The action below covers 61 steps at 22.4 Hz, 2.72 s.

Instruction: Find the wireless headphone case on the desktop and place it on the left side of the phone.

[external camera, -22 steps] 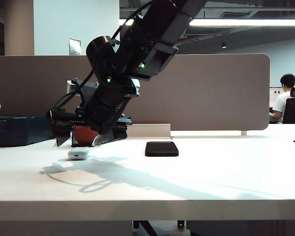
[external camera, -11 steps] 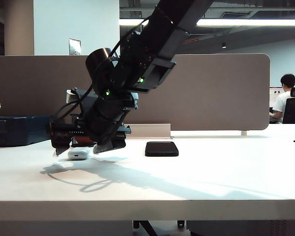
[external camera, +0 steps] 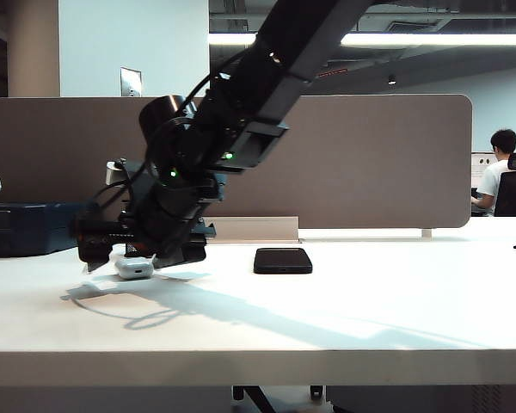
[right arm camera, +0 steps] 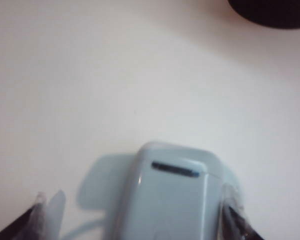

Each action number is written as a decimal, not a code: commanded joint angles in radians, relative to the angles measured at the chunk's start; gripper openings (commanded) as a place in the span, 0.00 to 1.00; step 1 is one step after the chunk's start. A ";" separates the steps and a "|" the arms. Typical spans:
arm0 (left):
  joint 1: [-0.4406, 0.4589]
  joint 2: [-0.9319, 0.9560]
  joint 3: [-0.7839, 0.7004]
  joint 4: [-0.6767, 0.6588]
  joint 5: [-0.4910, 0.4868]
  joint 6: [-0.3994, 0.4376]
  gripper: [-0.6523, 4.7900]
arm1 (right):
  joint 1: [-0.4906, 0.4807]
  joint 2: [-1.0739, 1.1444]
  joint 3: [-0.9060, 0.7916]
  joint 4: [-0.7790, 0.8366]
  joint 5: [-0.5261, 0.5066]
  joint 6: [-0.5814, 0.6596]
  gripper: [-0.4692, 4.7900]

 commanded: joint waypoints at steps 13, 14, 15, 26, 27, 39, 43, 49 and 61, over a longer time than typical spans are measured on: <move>0.002 0.001 0.002 0.006 0.000 0.000 0.11 | 0.001 0.027 0.082 -0.103 0.034 -0.002 0.67; 0.002 0.001 0.002 0.006 0.000 0.000 0.11 | 0.001 0.027 0.082 -0.103 0.033 -0.002 0.61; 0.002 0.001 0.002 0.006 0.000 0.000 0.11 | 0.001 0.027 0.082 -0.103 0.034 -0.002 0.56; 0.002 0.001 0.002 0.006 0.000 0.000 0.11 | 0.000 0.026 0.082 -0.102 0.056 -0.002 0.47; 0.002 0.001 0.002 0.006 0.000 0.000 0.11 | 0.001 0.024 0.083 -0.102 0.073 -0.002 0.47; 0.002 0.001 0.002 0.006 0.000 0.000 0.11 | -0.009 -0.055 0.088 -0.103 0.139 -0.026 0.47; 0.002 0.001 0.002 0.006 0.000 0.000 0.11 | -0.037 -0.085 0.088 -0.117 0.159 -0.025 0.47; 0.002 0.001 0.002 0.006 0.000 0.000 0.11 | -0.091 -0.112 0.088 -0.164 0.159 -0.024 0.47; 0.002 0.001 0.002 0.006 0.000 0.000 0.11 | -0.170 -0.125 0.088 -0.238 0.155 0.065 0.47</move>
